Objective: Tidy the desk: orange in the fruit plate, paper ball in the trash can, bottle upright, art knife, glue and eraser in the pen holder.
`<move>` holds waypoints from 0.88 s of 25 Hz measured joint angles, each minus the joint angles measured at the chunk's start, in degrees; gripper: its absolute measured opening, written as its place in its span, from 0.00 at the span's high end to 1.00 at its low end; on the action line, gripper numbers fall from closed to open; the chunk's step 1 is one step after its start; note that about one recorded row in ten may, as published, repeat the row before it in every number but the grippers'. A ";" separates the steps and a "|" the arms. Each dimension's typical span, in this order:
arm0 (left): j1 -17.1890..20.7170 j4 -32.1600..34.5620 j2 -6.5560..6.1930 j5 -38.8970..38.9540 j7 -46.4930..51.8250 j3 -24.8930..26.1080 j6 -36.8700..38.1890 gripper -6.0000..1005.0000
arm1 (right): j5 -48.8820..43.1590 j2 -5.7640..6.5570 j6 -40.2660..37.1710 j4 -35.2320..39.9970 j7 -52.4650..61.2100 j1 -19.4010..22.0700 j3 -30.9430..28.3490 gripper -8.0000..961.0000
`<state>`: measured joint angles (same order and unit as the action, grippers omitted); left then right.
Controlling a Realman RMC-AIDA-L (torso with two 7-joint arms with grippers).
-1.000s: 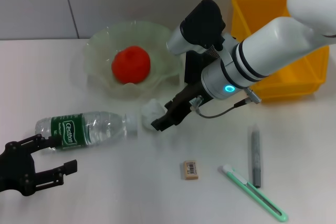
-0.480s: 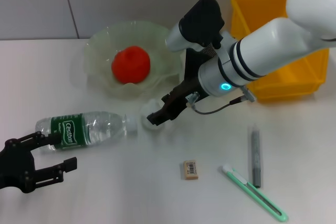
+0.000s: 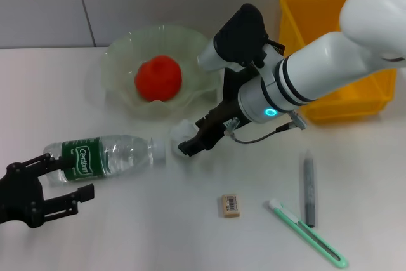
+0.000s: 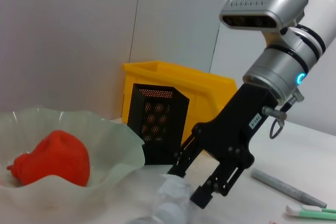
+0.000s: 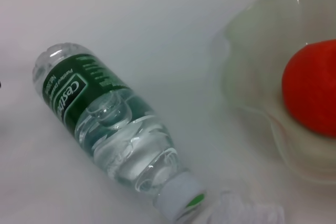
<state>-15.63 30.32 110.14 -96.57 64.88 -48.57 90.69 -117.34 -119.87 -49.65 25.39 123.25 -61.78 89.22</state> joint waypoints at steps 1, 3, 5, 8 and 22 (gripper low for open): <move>-0.07 0.00 0.02 -0.03 -0.02 0.04 0.00 0.25 | 0.22 0.00 0.14 -0.06 -0.01 0.00 0.28 0.32; -0.12 0.00 0.05 -0.06 -0.06 0.04 0.00 0.26 | 0.38 0.00 0.24 -0.07 -0.01 0.00 0.36 0.32; -0.20 0.00 0.06 -0.07 -0.06 0.05 0.00 0.26 | 0.46 0.00 0.25 -0.07 -0.03 0.09 0.36 0.32; -0.31 0.00 0.08 -0.09 -0.08 0.06 -0.12 0.26 | 0.84 0.00 0.32 -0.08 -0.07 0.38 0.45 0.33; -0.28 0.00 0.16 -0.11 -0.11 0.06 -0.53 0.27 | 1.15 0.00 -0.15 0.35 0.08 0.54 0.19 0.59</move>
<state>-15.90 30.32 110.30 -96.68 64.77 -48.52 90.17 -116.18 -119.88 -49.79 25.74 123.33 -61.25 89.41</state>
